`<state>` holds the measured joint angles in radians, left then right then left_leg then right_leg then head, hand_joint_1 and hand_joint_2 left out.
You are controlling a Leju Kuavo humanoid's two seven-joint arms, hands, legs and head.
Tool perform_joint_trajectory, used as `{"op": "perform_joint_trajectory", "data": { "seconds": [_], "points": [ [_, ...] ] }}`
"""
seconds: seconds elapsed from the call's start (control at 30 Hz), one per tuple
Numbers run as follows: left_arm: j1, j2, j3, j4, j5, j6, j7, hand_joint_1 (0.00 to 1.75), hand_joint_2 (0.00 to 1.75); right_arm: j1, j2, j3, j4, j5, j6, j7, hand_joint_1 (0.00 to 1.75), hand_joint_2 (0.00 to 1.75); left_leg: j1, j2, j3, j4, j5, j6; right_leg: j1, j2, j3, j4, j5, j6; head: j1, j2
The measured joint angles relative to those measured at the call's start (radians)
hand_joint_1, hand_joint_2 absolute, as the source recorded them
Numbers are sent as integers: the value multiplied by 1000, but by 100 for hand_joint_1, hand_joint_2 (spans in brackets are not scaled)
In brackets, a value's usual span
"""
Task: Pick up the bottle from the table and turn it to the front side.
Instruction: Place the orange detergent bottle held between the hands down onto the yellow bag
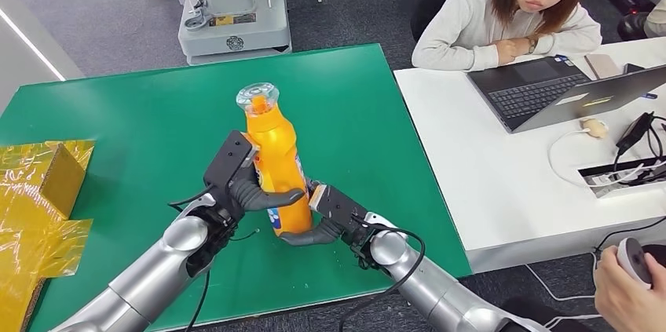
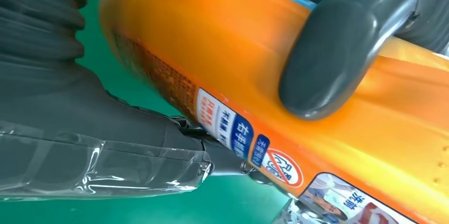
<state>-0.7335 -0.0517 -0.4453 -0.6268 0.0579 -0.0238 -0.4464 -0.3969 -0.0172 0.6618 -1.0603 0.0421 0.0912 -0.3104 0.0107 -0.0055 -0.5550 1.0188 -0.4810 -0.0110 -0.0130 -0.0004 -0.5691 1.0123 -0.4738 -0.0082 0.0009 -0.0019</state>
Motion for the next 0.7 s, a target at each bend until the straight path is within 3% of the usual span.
{"op": "perform_joint_trajectory", "data": {
  "seconds": [0.2, 0.47, 0.7],
  "points": [
    [12, 10, -10, 0, -63, 76, -30, 175, 175, 14, 0, 3, 6, 0, 1, -1, 0, 175, 0, 0, 0, 0, 0, 0, 0, 0, 0, 0, 0, 0, 0, 0],
    [30, 26, -13, 0, -132, 103, -73, 175, 175, 31, 1, 13, 14, 0, 3, -9, 0, 175, 0, 1, 0, 0, 0, 0, 0, 1, 0, 0, 0, 0, 0, 0],
    [40, 42, -69, 0, -361, 305, -102, 175, 175, 39, 7, 13, 20, -8, 7, -20, 0, 175, 0, 1, 0, 0, 0, 0, 0, 1, -1, 0, 0, 0, 0, 0]
  ]
}}
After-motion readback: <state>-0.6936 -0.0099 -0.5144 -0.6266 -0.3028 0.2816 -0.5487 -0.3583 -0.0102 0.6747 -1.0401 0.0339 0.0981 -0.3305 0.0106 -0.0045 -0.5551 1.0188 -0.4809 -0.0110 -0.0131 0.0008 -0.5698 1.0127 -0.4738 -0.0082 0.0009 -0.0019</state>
